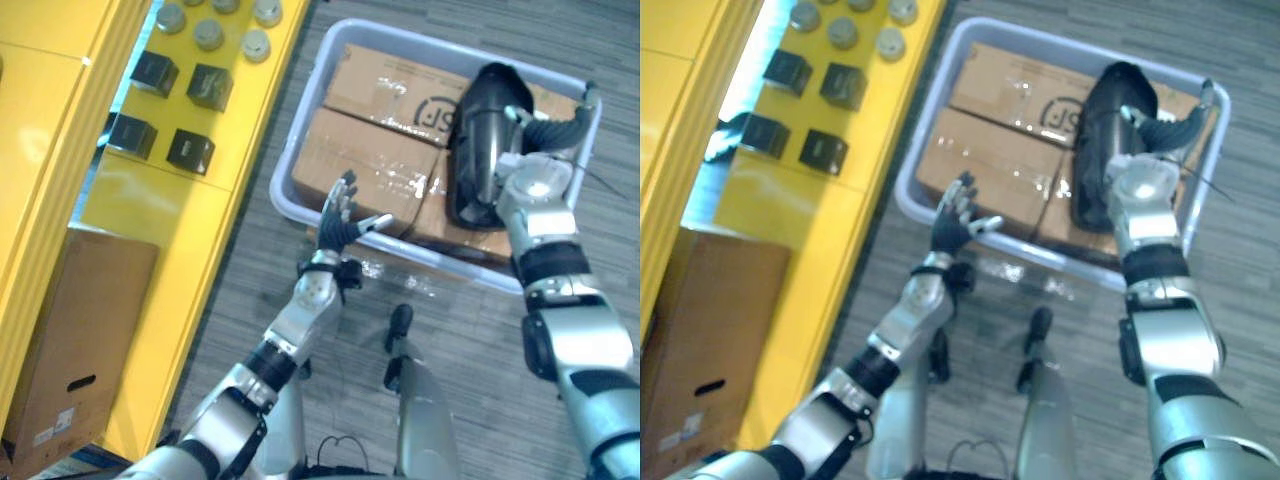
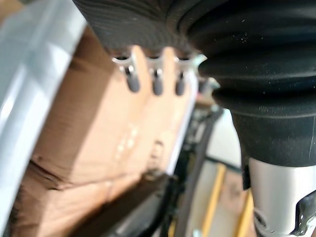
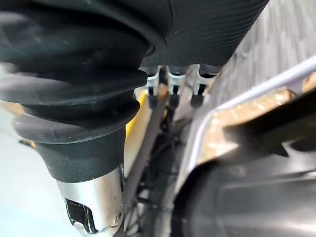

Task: Walk over and take plastic housings, then place them on the shelf

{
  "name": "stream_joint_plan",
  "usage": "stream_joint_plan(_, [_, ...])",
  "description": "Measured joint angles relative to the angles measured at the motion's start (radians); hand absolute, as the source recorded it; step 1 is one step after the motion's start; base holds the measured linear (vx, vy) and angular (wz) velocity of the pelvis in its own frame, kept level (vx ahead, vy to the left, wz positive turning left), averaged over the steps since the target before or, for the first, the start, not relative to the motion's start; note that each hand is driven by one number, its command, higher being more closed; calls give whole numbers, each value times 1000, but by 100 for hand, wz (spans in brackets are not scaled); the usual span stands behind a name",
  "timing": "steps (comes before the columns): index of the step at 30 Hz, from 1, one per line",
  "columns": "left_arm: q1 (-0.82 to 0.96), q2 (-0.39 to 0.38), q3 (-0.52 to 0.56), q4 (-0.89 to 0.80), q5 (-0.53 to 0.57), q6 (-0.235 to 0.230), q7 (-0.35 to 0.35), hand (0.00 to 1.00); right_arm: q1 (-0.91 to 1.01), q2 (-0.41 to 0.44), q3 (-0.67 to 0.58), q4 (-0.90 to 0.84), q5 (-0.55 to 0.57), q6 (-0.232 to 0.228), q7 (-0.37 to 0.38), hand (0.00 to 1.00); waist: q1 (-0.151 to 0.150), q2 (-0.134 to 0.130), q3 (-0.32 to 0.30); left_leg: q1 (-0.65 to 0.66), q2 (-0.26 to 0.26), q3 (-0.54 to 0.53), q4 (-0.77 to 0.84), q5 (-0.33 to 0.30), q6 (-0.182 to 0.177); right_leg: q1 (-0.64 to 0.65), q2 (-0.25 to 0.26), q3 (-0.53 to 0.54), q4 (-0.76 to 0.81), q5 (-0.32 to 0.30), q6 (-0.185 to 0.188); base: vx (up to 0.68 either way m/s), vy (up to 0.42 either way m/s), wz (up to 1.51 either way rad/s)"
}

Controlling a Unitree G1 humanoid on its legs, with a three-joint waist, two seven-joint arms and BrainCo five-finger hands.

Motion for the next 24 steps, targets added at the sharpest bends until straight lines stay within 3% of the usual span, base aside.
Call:
stream_joint_plan(7, [67, -3, -37, -31, -9, -15, -1, 0, -11, -9, -1, 12, -2, 87, -116, 0, 5, 5, 0, -5, -5, -4, -3, 1, -1, -14, -10, -5, 20, -12, 1, -9, 3, 2])
stream_joint_plan(13, [113, -8, -72, -31, -12, -18, -2, 0, -15, -57, -2, 38, -1, 128, -162, 0, 23, 53, -29, -8, -24, -8, -21, 14, 3, -14, -27, -20, 20, -14, 2, -15, 11, 9])
stream_joint_plan(18, [113, -9, -73, -31, -46, -18, -4, 0, -15, -58, -9, 67, 0, 188, -97, 0, 23, 53, -29, -8, -24, -13, -37, 23, -1, -15, -26, -27, 14, -14, 2, -10, -10, 3])
stream_joint_plan(24, [106, -9, -72, -31, -47, -28, -9, 0, 1, -58, -14, 96, 0, 221, 10, 0, 24, 53, -29, -29, -24, -23, -36, 23, -1, -29, -26, -34, 10, -13, 2, -7, -1, 2])
